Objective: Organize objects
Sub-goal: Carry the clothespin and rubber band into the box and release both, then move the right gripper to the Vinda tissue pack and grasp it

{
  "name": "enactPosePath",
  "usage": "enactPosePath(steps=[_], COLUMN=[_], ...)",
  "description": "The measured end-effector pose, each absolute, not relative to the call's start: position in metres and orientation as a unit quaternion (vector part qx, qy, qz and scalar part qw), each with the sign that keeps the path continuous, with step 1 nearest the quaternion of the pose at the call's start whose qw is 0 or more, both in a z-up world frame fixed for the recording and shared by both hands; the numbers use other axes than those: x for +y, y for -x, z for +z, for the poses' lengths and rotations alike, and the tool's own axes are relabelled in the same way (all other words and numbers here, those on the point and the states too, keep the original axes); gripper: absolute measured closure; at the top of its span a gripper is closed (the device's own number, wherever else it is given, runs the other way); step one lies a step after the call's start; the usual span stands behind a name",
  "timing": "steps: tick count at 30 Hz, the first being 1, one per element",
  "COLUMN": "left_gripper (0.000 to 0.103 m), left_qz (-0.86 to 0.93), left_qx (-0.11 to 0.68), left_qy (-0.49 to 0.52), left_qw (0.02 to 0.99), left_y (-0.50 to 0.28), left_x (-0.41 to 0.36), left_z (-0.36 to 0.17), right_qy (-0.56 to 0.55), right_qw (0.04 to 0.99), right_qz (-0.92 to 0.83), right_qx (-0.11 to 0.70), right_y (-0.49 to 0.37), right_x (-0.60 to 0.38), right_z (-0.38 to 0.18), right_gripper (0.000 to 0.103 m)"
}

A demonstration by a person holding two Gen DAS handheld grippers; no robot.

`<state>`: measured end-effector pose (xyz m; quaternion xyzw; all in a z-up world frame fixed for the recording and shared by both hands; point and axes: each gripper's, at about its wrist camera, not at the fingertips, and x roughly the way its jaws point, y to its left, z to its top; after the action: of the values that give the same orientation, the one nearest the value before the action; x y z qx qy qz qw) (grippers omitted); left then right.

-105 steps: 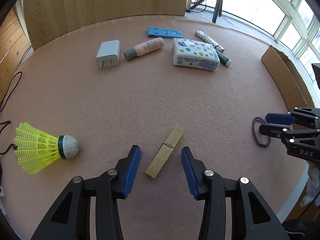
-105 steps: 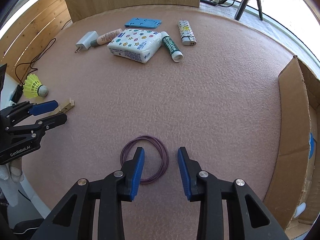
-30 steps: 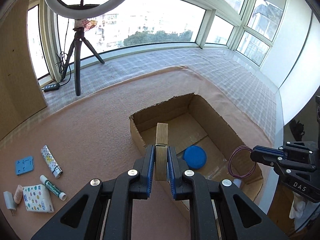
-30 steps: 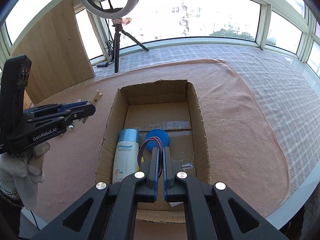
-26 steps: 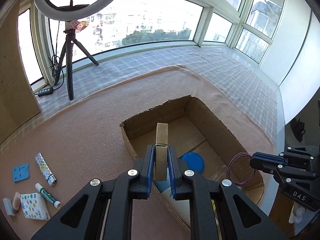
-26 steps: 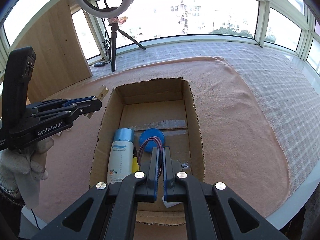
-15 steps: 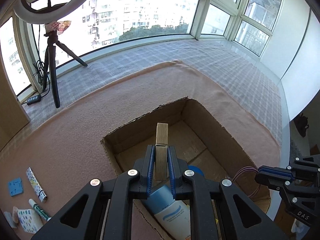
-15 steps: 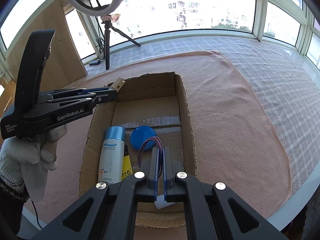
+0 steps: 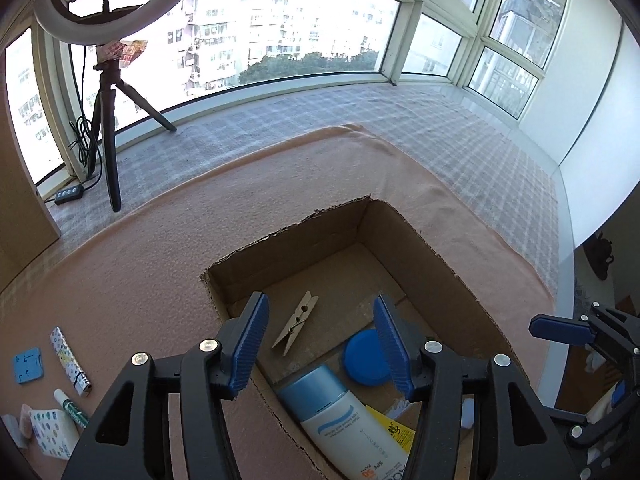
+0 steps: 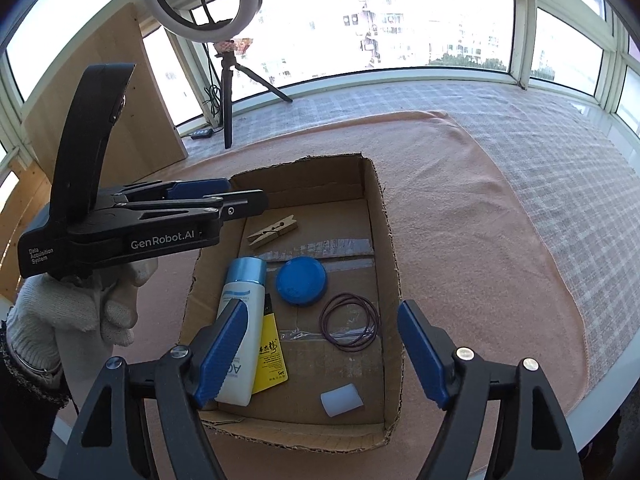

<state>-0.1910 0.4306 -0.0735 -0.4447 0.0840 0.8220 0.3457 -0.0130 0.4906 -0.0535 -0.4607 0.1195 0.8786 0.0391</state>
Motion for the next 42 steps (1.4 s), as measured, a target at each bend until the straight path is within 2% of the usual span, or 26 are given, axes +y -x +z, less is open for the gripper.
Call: enactPosePath(steps=[12,24,38,41,42], left_gripper=[0.044,0.031,0.031,0.036,0.041], left_qz=[0.841,0.848,0.835,0.832,0.83], left_qx=[0.07,0.047,-0.006,-0.005,-0.003], left_qy=[0.451,0.493,0.541,0.545,0.548], left_qw=[0.289,0.189,0.101,0.101,0.103], left_y=[0.193,0.221,0.267,0.271,0.272], left_x=[0.356,0.233,0.128,0.124,0.123], left_z=[-0.065,-0.081,-0.114,-0.12,-0.123], right_qy=[0.456,0.449,0.459,0.462,0.463], right_qw=[0.022,0.002,0.003,0.004,0.005], right_qz=[0.882,0.884,0.877,0.875,0.874], right_qx=[0.117,0.127,0.143,0.146,0.146], right_y=[0.015,0.022,0.023,0.023,0.023], right_x=[0.468,0.428,0.403,0.402,0.401], right_z=[-0.046,-0.042,-0.051,-0.053,-0.053], right_gripper=[0.029,0.029,0.029,0.029,0.029])
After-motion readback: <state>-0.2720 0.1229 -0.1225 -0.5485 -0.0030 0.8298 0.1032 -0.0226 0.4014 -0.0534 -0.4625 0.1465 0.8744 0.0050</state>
